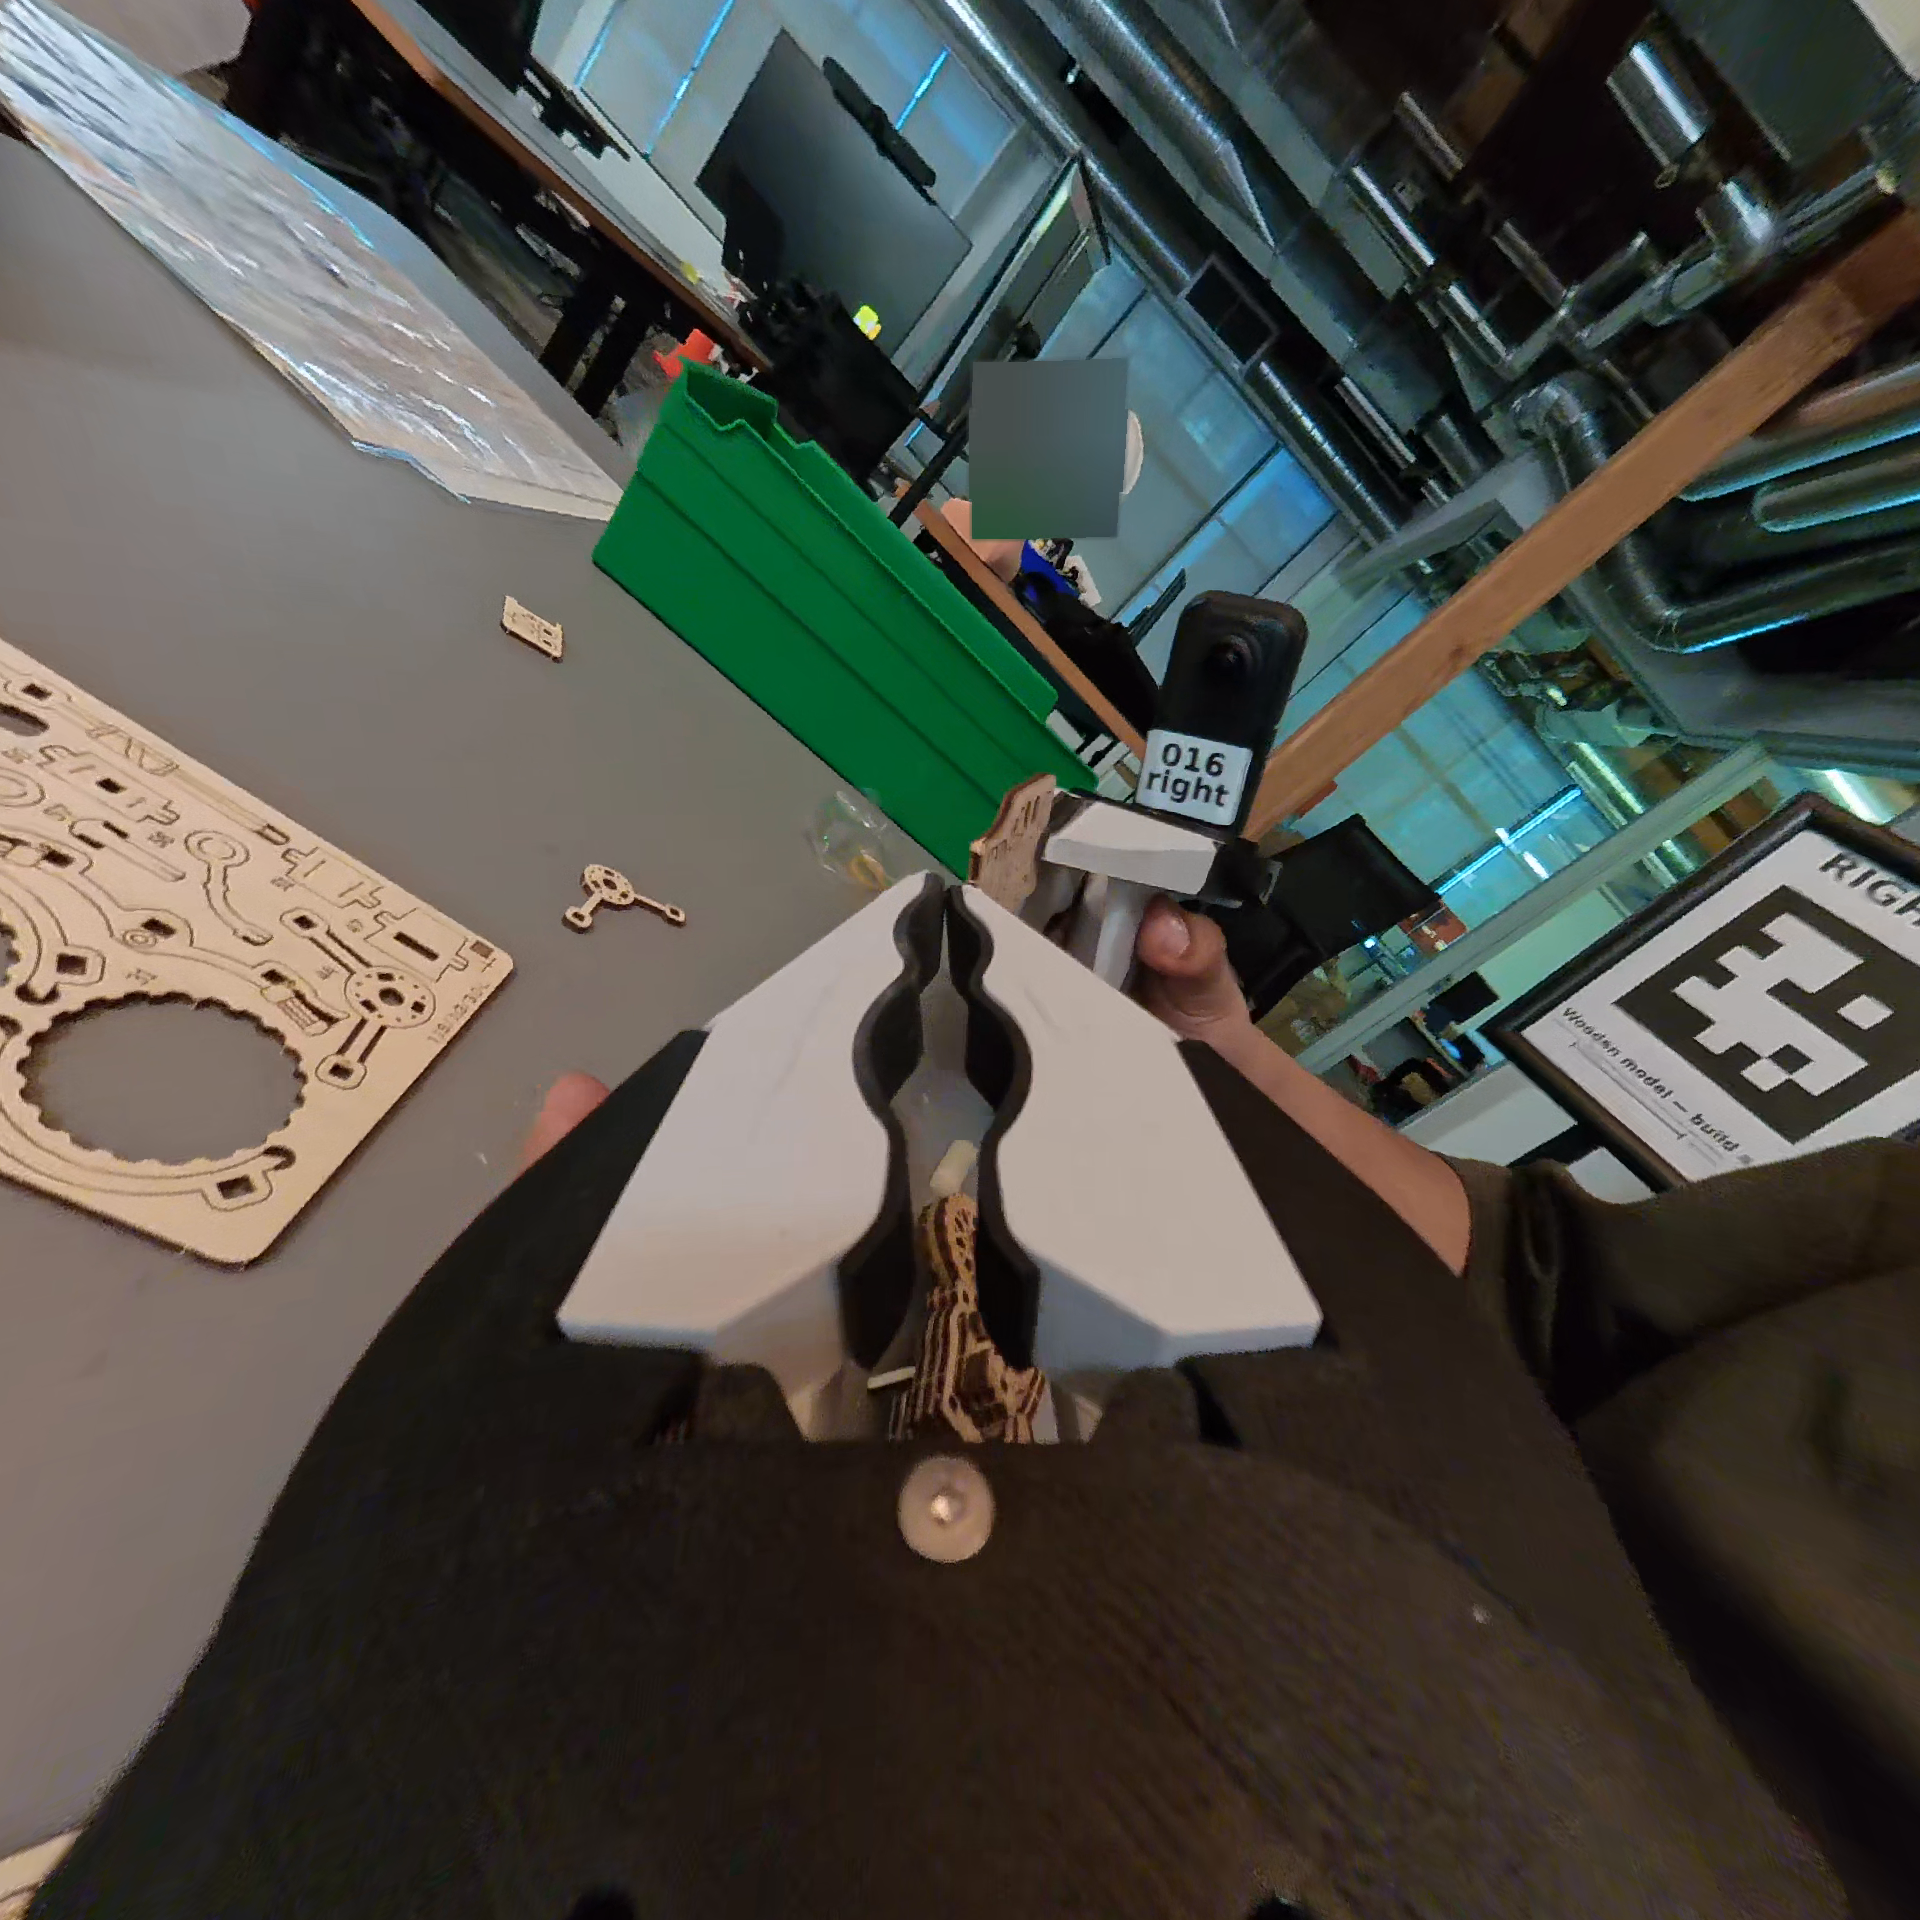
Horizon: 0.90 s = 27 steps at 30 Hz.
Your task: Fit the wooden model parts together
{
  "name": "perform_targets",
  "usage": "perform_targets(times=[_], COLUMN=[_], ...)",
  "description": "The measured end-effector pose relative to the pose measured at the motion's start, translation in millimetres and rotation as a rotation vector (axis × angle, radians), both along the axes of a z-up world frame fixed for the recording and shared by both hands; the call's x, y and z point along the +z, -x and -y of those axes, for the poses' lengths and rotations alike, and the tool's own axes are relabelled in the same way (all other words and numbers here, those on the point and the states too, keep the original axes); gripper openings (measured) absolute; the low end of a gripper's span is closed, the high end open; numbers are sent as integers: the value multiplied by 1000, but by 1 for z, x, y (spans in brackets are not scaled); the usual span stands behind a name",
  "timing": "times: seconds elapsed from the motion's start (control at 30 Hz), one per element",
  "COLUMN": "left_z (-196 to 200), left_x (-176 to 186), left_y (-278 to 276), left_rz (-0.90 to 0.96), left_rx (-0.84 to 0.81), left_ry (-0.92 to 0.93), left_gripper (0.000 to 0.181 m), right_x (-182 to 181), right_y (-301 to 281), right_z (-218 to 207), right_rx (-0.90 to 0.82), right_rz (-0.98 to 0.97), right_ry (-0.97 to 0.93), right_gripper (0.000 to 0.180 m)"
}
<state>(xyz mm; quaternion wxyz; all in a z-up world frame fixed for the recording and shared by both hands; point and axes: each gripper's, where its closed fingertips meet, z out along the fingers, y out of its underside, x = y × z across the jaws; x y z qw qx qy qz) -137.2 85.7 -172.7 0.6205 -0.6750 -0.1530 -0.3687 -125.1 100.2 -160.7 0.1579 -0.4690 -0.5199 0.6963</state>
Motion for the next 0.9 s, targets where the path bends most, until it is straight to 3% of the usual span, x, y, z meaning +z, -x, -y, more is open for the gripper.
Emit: perform_targets(times=[0.2, 0.37, 0.9], left_z=[9, 3, 0], left_x=[16, 1, -4], left_y=[11, -6, -6], left_rz=[21, -85, -35], left_rx=[24, -27, -22], left_ry=[-140, -58, -40], left_gripper=[0, 16, 4], right_x=[-4, -13, -18], right_y=[3, 2, 1], right_z=[0, 8, 14], right_rx=[29, 75, 82], right_rz=[25, 72, 103], right_ry=[78, 110, 117], right_gripper=[0, 0, 0])
